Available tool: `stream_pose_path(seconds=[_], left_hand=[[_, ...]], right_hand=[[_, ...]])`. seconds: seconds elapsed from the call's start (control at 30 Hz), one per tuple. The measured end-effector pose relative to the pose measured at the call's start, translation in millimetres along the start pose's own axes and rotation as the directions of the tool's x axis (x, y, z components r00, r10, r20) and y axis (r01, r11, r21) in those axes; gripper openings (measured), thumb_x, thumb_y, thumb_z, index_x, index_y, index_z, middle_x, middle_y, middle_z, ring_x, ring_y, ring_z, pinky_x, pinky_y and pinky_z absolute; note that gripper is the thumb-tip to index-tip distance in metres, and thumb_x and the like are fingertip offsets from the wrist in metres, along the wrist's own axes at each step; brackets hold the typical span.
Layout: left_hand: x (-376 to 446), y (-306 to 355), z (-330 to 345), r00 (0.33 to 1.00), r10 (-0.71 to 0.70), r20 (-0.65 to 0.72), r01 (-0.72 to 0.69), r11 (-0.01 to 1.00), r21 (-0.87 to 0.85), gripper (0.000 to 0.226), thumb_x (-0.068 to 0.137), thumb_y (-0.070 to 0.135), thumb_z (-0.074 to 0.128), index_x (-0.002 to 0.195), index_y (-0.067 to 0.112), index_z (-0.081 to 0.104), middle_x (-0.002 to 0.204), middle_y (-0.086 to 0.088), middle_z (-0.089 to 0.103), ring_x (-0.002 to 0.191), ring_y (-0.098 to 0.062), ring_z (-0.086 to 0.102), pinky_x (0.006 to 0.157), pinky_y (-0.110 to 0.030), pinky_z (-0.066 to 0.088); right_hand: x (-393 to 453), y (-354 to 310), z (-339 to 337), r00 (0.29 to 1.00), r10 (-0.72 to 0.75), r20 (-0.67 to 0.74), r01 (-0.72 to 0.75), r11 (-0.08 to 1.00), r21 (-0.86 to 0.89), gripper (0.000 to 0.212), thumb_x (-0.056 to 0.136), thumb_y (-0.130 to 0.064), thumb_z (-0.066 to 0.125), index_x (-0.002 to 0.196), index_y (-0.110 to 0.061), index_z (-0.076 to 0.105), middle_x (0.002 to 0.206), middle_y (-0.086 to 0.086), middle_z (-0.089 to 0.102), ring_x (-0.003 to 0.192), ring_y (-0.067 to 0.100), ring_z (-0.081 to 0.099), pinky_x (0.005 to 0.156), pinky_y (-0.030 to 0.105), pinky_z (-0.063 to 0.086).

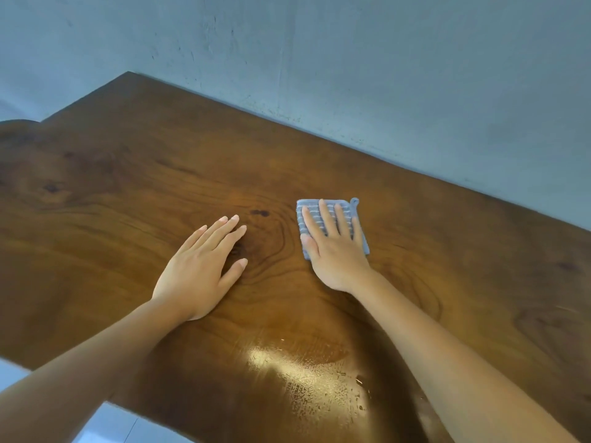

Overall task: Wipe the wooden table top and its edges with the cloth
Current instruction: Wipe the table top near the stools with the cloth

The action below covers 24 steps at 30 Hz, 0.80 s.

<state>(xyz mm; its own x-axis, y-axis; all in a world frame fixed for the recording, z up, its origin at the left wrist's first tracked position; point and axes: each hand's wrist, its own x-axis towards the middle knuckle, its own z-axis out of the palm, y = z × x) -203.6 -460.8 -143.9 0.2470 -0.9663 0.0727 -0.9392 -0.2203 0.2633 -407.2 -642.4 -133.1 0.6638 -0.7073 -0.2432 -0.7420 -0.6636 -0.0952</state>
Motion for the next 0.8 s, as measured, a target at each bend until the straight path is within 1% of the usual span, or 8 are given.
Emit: stream_pose_path(seconds=[0.07,0.17,0.23,0.27,0.37,0.53,0.7,0.8], left_hand=[[-0.4,1.0,-0.7,1.000,-0.004,0.001,0.004,1.000,-0.003,0.068,0.102,0.061,0.018,0.162,0.031,0.020,0.170,0.013,0.008,0.156,-0.002,-0.002,0.126,-0.027,0.002],[-0.4,2.0,-1.0,1.000,-0.008,0.001,0.008,1.000,-0.004,0.067,0.102,0.061,0.018,0.162,0.031,0.020,0.170,0.014,0.008,0.155,-0.001,-0.003,0.127,-0.027,0.003],[0.1,2.2,-1.1,1.000,-0.015,0.004,0.015,1.000,-0.003,0.067,0.102,0.061,0.019,0.162,0.032,0.020,0.170,0.016,0.007,0.155,0.001,-0.005,0.127,-0.026,0.002],[0.3,2.4,-1.0,1.000,-0.018,0.002,0.018,1.000,-0.007,0.067,0.101,0.061,0.019,0.162,0.033,0.019,0.170,0.017,0.006,0.154,0.002,-0.006,0.126,-0.025,0.000],[0.4,3.4,-1.8,1.000,-0.023,-0.004,0.023,1.000,-0.011,0.066,0.101,0.062,0.019,0.162,0.035,0.019,0.169,0.019,0.006,0.153,0.005,-0.008,0.124,-0.021,-0.004],[0.0,5.3,-2.9,0.999,-0.030,-0.012,0.030,0.999,-0.017,0.065,0.101,0.062,0.020,0.161,0.036,0.019,0.168,0.022,0.005,0.152,0.007,-0.008,0.124,-0.018,-0.006],[-0.7,5.3,-4.0,0.999,-0.033,-0.011,0.032,0.999,-0.028,0.065,0.101,0.062,0.021,0.161,0.037,0.020,0.168,0.023,0.005,0.153,0.007,-0.006,0.125,-0.020,-0.003],[-0.5,6.2,-4.2,0.999,-0.031,-0.011,0.031,0.999,-0.030,0.064,0.102,0.061,0.021,0.161,0.036,0.021,0.168,0.022,0.007,0.153,0.006,-0.004,0.126,-0.022,0.000]], right_hand=[[-16.8,6.7,4.9,0.991,-0.133,0.012,0.133,0.989,-0.060,0.057,0.105,-0.055,0.001,0.158,-0.042,-0.018,0.166,-0.007,-0.028,0.151,0.021,-0.031,0.123,0.050,-0.014],[-12.8,32.7,-2.9,0.958,-0.284,0.046,0.287,0.955,-0.075,0.056,0.106,-0.056,0.005,0.157,-0.047,-0.015,0.166,-0.013,-0.026,0.150,0.013,-0.032,0.123,0.044,-0.017],[4.1,49.4,-10.8,0.943,-0.327,0.064,0.332,0.939,-0.086,0.055,0.105,-0.058,0.006,0.157,-0.051,-0.013,0.167,-0.015,-0.024,0.150,0.009,-0.031,0.123,0.042,-0.016],[15.5,56.9,-15.2,0.944,-0.322,0.074,0.327,0.941,-0.082,0.055,0.105,-0.059,0.006,0.156,-0.052,-0.012,0.167,-0.016,-0.023,0.150,0.008,-0.031,0.123,0.042,-0.016],[62.1,77.5,-32.7,0.968,-0.238,0.085,0.243,0.968,-0.057,0.054,0.105,-0.059,0.007,0.156,-0.052,-0.008,0.167,-0.016,-0.022,0.151,0.008,-0.027,0.124,0.042,-0.014],[134.0,113.7,-62.4,0.994,-0.007,0.111,0.010,1.000,-0.022,0.057,0.104,-0.061,0.007,0.158,-0.049,-0.010,0.168,-0.013,-0.021,0.153,0.013,-0.023,0.124,0.047,-0.011],[151.4,117.8,-63.2,0.990,0.135,0.033,-0.135,0.991,0.024,0.059,0.105,-0.058,0.007,0.161,-0.044,-0.004,0.170,-0.007,-0.014,0.156,0.021,-0.015,0.124,0.051,-0.008],[146.5,108.2,-60.4,0.974,0.224,0.023,-0.225,0.972,0.059,0.060,0.104,-0.058,0.006,0.161,-0.042,-0.007,0.170,-0.003,-0.017,0.156,0.027,-0.017,0.123,0.055,-0.010]])
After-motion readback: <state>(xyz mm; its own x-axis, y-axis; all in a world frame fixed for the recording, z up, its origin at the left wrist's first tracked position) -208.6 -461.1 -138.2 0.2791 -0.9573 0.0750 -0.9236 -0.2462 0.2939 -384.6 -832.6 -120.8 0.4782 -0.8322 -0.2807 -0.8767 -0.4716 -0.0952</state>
